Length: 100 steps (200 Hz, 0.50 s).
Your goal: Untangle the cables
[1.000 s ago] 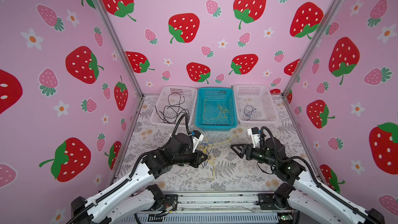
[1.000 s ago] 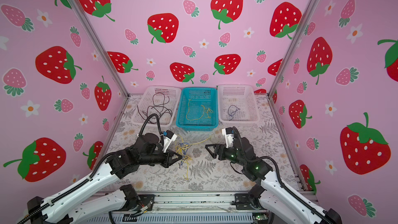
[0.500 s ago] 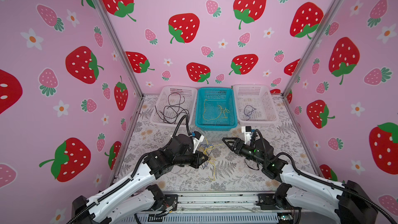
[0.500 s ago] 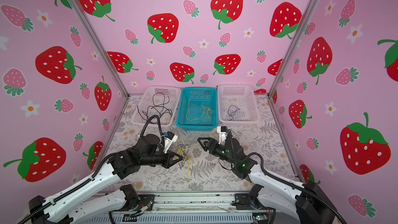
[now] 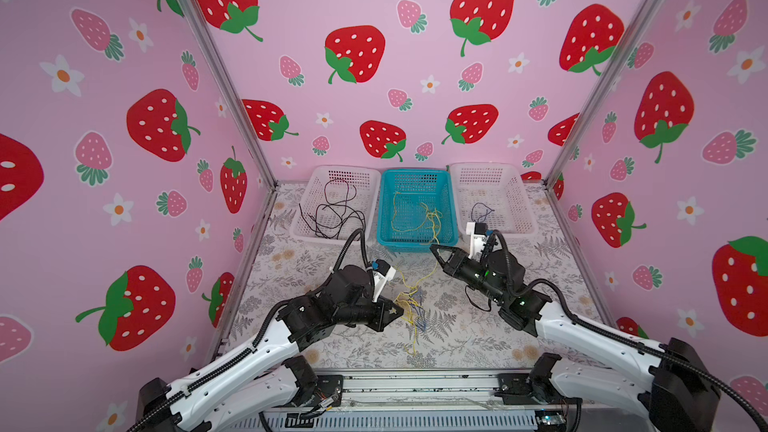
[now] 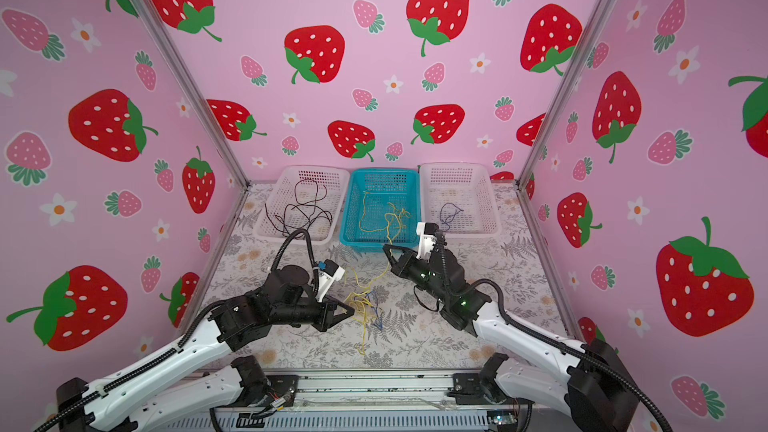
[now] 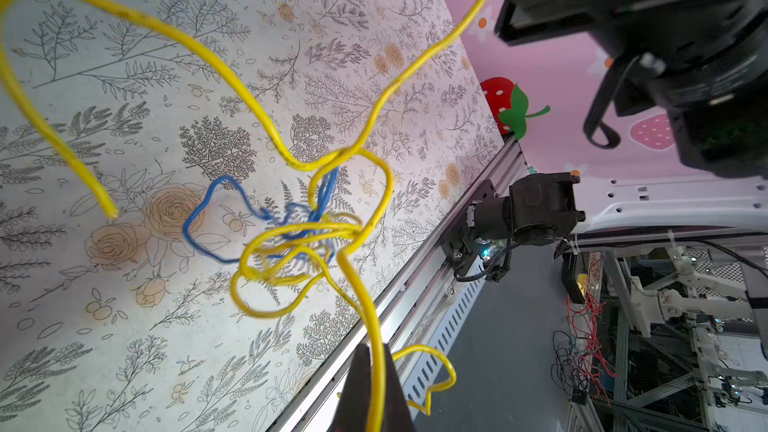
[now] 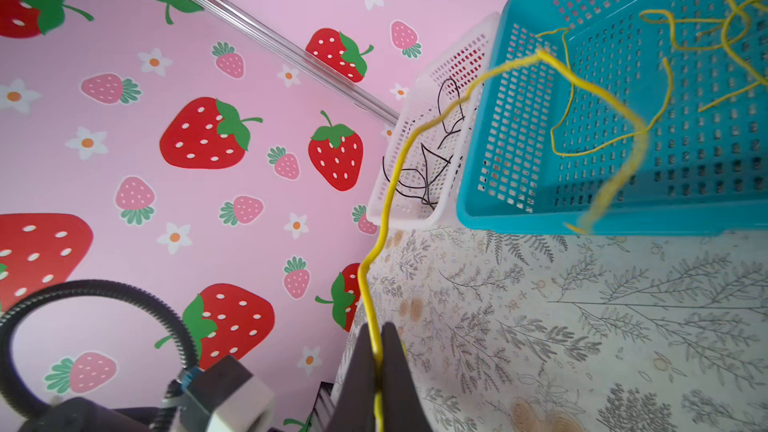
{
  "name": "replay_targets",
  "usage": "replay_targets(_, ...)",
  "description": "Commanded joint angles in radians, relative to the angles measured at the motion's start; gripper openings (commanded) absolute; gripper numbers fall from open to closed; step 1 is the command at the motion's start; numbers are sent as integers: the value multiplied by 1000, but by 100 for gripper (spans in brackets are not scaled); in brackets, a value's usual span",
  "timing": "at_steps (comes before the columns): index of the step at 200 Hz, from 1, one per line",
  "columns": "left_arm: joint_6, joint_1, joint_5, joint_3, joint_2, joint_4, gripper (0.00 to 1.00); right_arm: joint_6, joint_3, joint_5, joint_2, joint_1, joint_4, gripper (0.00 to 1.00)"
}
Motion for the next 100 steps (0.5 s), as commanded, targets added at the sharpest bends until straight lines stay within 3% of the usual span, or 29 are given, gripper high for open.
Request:
replay_targets(1,-13,-3,8,-22,-26,1,0,-69,61,53,-27,2,-91,0)
replay_targets(63,-43,-3,-2,-99,-31,4,0,-325,294,139,-79,-1,-316,0)
replay_targets(100,-43,3,-79,-126,-76,-56,0,-460,407,219,-148,-33,-441,0)
